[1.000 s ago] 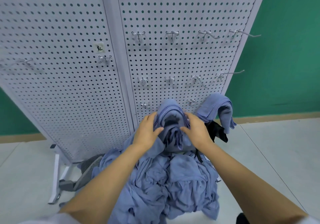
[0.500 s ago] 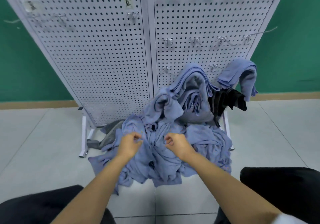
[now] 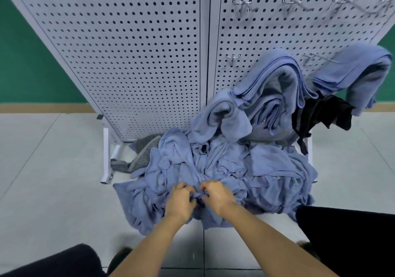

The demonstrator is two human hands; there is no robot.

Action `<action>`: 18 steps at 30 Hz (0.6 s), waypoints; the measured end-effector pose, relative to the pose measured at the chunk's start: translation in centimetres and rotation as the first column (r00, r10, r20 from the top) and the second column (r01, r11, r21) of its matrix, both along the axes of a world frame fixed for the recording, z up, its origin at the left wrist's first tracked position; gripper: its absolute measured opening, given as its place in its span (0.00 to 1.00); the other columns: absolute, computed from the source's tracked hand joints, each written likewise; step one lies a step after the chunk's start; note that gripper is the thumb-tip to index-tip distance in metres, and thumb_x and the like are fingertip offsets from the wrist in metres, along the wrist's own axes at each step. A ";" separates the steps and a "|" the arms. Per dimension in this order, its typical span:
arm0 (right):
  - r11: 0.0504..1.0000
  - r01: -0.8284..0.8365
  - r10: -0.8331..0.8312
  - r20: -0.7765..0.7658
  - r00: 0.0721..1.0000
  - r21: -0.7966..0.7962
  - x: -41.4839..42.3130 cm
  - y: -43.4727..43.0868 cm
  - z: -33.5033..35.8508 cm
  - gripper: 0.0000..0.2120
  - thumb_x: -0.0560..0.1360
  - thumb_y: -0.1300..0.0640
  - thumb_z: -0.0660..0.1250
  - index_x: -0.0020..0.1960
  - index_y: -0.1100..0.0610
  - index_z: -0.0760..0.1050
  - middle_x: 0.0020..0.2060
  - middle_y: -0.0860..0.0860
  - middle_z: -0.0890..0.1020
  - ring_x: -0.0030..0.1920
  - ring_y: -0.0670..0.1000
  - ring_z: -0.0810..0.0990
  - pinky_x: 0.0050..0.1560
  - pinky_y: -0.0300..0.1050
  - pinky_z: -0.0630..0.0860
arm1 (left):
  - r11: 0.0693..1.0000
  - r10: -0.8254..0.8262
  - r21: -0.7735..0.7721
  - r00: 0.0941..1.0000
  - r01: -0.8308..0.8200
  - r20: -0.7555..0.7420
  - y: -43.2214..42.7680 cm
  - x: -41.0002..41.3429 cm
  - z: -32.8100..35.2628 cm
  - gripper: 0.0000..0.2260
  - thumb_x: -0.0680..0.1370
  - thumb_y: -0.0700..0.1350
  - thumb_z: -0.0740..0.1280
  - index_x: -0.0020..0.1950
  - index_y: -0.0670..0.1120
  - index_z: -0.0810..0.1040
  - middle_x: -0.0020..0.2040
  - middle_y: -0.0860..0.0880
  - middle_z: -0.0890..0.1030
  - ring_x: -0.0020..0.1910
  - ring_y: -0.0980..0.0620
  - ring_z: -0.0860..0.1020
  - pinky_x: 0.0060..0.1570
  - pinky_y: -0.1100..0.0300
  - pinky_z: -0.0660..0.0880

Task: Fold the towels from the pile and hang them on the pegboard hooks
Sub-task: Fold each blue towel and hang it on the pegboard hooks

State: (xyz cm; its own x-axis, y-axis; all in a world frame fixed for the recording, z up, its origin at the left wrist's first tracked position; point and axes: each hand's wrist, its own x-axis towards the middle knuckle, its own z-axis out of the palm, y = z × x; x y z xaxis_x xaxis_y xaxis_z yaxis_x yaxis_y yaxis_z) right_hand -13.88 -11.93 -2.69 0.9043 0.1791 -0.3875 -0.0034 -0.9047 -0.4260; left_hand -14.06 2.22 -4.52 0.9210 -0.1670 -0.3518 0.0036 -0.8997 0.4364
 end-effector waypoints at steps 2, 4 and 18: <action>0.997 0.030 -0.032 0.035 0.999 0.066 0.5 -0.1 0.1 0.06 0.77 0.63 0.61 0.50 0.59 0.77 0.48 0.53 0.78 0.48 0.54 0.77 0.43 0.47 0.74 | 0.996 0.057 -0.075 0.998 -0.056 0.018 0.3 0.4 0.0 0.07 0.77 0.40 0.63 0.52 0.41 0.78 0.56 0.46 0.74 0.55 0.46 0.74 0.51 0.51 0.73; 0.984 0.043 -0.062 0.104 0.993 0.175 1.1 -0.1 0.8 0.04 0.76 0.62 0.62 0.49 0.58 0.76 0.45 0.50 0.75 0.48 0.51 0.72 0.47 0.47 0.73 | 0.984 0.130 -0.130 0.989 -0.119 0.073 0.4 0.9 1.0 0.03 0.76 0.39 0.63 0.46 0.41 0.77 0.50 0.45 0.74 0.51 0.45 0.74 0.46 0.53 0.72; 0.846 -0.103 -0.149 0.418 0.896 0.523 2.0 -1.5 20.5 0.02 0.77 0.64 0.62 0.48 0.60 0.73 0.37 0.56 0.79 0.35 0.53 0.73 0.38 0.45 0.71 | 0.813 0.468 -0.486 0.856 -0.319 0.220 -2.4 3.1 15.7 0.07 0.73 0.38 0.67 0.47 0.44 0.70 0.43 0.46 0.78 0.42 0.45 0.75 0.39 0.53 0.69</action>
